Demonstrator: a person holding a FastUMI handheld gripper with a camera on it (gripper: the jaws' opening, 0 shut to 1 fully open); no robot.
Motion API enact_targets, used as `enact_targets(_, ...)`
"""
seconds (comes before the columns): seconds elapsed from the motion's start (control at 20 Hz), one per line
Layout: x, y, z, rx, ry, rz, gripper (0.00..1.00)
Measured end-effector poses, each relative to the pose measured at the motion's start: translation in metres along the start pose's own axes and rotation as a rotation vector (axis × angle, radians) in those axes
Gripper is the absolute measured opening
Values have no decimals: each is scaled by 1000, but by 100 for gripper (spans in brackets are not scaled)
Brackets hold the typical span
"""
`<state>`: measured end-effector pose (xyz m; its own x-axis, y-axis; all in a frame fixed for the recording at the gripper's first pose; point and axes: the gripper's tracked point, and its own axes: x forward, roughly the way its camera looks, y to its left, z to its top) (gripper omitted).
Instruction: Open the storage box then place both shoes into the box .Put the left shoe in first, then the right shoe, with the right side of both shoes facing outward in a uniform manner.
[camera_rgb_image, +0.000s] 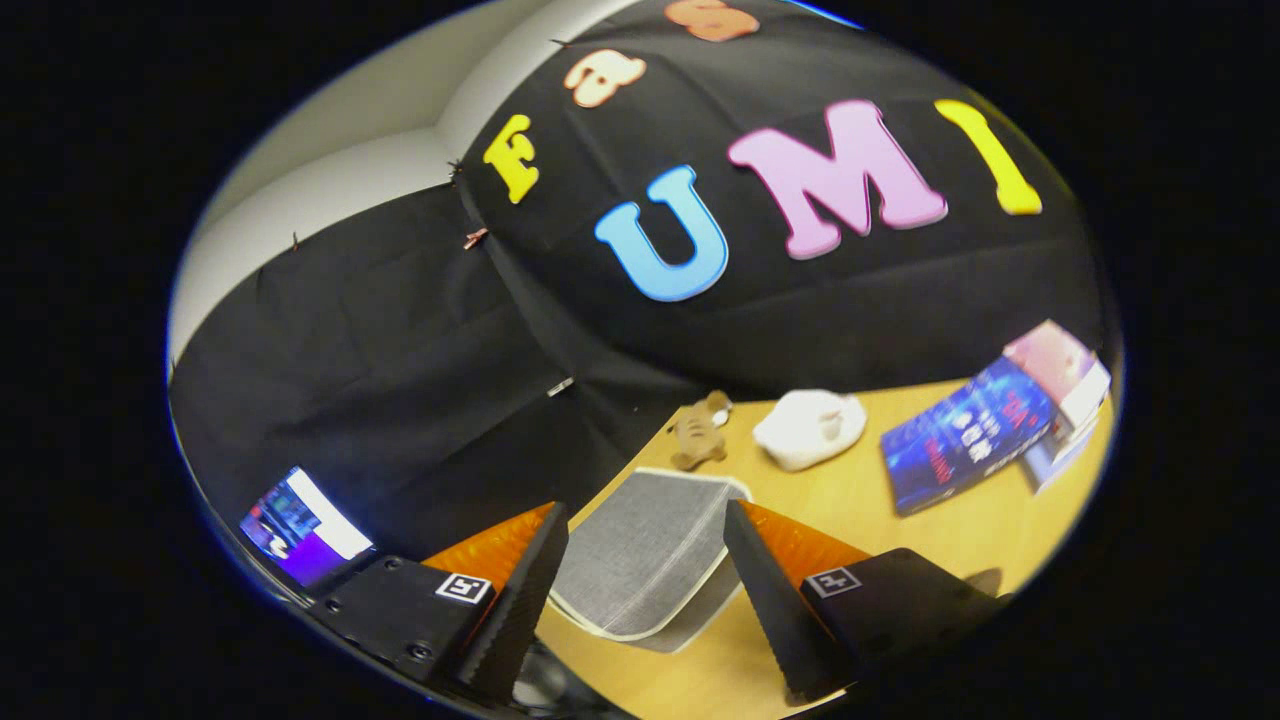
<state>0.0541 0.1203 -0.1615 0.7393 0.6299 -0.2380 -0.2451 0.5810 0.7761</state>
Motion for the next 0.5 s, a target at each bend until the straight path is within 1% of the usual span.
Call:
enact_targets(0.2,37,-42,-42,319,153,65,98)
enact_targets(0.3,55,-57,-68,418,216,94,97)
enact_targets(0.5,85,-67,-108,588,308,160,97)
